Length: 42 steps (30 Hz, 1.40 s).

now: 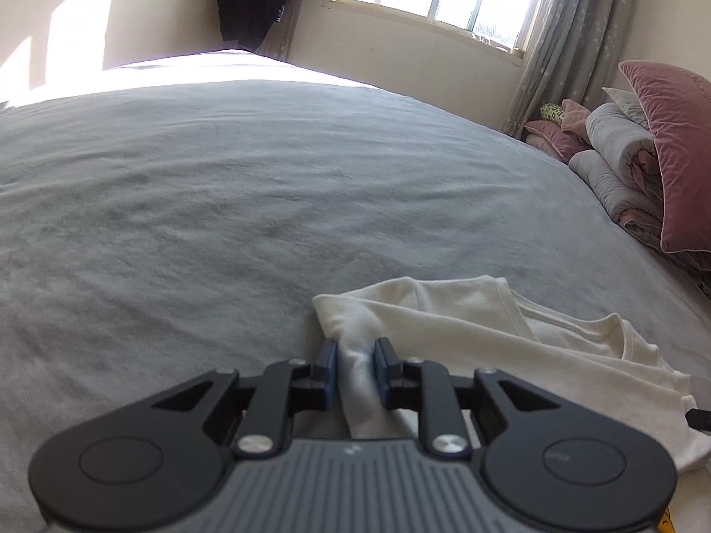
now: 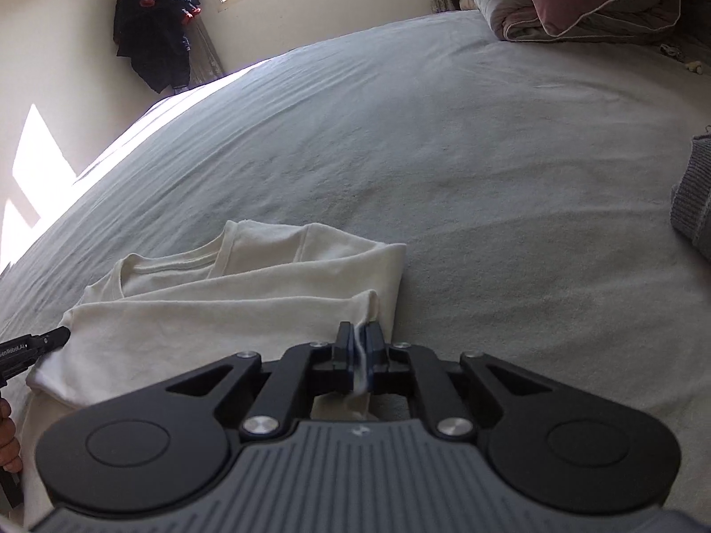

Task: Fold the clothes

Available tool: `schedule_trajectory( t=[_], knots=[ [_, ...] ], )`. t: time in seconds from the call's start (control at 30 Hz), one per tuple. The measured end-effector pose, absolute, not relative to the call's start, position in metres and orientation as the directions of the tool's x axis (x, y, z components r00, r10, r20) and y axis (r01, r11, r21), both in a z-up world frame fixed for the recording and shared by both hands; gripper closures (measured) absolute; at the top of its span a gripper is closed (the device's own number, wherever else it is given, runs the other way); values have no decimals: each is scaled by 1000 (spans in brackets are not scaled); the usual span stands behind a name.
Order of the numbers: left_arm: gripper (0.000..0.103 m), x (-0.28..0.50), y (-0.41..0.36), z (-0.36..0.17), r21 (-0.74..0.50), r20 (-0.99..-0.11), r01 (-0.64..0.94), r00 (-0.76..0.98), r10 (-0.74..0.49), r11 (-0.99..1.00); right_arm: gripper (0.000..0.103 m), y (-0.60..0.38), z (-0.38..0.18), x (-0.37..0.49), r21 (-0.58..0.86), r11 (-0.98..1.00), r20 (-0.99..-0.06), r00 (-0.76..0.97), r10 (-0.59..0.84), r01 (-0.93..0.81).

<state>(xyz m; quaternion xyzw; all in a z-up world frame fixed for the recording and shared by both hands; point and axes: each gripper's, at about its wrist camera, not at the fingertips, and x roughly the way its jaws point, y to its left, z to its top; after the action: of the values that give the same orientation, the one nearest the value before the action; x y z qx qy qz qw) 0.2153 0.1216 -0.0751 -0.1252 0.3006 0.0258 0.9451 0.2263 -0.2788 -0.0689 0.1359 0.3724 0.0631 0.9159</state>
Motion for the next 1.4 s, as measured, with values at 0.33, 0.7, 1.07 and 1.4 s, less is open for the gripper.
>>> schedule_trajectory(
  t=[0.33, 0.7, 1.07, 1.4],
  knots=[
    [81, 173, 128, -57, -163, -487, 3, 870, -83, 987, 86, -258, -50, 192, 262, 959, -641, 724, 255, -105],
    [78, 162, 127, -50, -55, -608, 0, 793, -34, 998, 80, -283, -49, 185, 202, 978, -682, 724, 100, 56],
    [78, 146, 134, -39, -190, -565, -14, 819, -98, 982, 71, -259, -38, 170, 298, 954, -635, 740, 221, -29],
    [76, 173, 129, -72, -208, -649, -18, 751, -124, 978, 71, -253, -61, 184, 298, 954, -651, 722, 235, -42]
  ],
)
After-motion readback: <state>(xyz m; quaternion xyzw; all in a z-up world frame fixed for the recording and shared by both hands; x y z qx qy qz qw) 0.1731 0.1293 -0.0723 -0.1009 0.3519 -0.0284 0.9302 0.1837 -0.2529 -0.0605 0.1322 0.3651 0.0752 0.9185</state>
